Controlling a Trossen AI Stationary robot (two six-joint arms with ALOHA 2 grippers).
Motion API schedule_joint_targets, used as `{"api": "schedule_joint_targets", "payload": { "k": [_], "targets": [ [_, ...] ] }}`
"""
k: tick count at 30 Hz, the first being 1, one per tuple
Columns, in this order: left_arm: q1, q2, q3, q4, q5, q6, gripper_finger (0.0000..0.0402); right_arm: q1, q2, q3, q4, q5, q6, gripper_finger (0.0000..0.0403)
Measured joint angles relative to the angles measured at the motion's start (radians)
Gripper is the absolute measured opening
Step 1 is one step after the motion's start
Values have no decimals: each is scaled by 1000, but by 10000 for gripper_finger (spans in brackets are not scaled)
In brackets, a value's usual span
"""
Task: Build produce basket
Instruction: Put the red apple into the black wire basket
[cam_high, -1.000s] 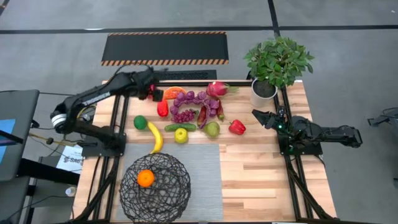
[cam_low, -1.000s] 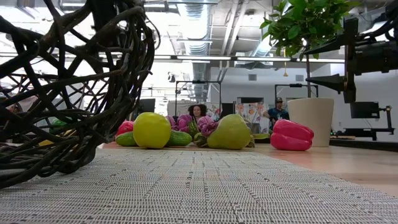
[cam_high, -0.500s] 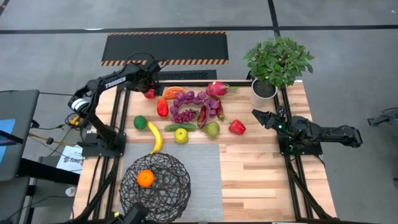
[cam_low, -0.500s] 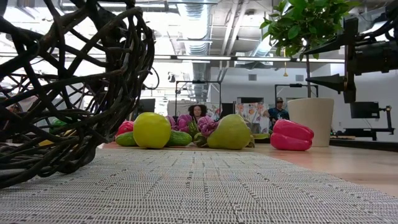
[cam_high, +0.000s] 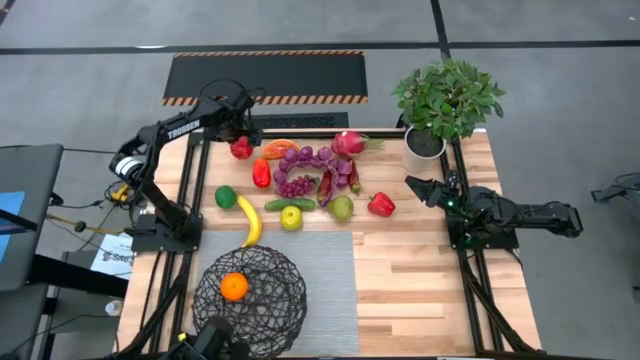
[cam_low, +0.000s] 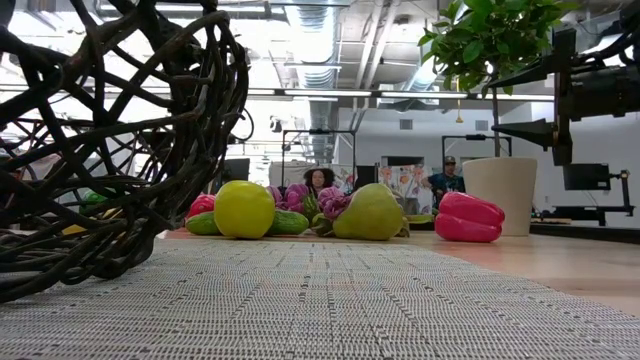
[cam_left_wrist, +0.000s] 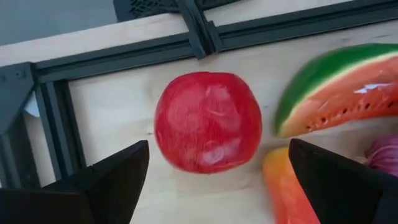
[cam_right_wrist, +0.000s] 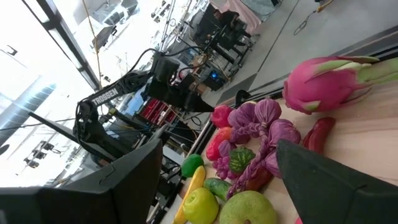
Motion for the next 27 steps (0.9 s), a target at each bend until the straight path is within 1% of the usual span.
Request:
{"api": "schedule_joint_targets", "payload": {
  "k": [4, 10, 16, 21, 27],
  "targets": [
    [2, 18, 0, 28, 0, 0, 371, 0, 0, 0, 0, 0, 0, 333],
    [2, 96, 0, 25, 20, 2, 371, 0, 0, 0, 0, 1, 0, 333],
    [1, 96, 25, 28, 4, 2, 371, 0, 0, 0, 0, 2, 0, 333],
    [1, 101, 25, 4, 42, -1, 371, 0, 0, 0, 0, 2, 0, 333],
    [-8, 112, 25, -17, 28, 3, 366, 0, 0, 0, 0, 2, 0, 333]
  ]
}}
